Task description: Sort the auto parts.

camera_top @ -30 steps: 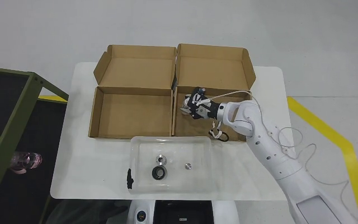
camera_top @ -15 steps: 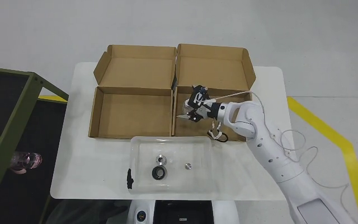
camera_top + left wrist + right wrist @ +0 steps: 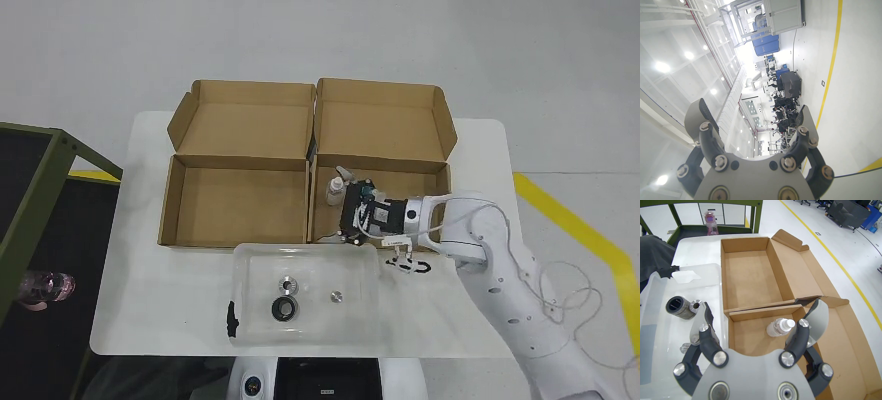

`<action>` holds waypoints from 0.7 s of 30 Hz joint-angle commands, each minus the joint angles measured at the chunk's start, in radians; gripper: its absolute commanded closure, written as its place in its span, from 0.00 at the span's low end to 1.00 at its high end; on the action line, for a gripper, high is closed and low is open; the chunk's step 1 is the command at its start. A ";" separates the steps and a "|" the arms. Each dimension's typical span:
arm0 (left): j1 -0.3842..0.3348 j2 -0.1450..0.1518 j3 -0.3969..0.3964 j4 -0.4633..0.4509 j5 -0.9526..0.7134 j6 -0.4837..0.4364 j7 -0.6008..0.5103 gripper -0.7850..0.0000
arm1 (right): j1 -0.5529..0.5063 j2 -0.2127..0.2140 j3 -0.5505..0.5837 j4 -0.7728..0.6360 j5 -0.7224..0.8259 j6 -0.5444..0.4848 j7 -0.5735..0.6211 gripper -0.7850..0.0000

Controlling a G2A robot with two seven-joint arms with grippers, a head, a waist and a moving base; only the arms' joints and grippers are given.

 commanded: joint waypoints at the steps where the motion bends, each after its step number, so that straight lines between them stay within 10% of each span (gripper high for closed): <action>1: 0.000 0.000 0.000 0.000 0.000 0.000 0.000 0.00 | -0.027 0.007 0.014 -0.050 -0.003 -0.004 0.025 0.00; 21: 0.000 0.000 0.000 0.000 0.000 0.000 0.000 0.00 | -0.253 0.052 -0.005 -0.220 -0.049 -0.092 0.138 0.00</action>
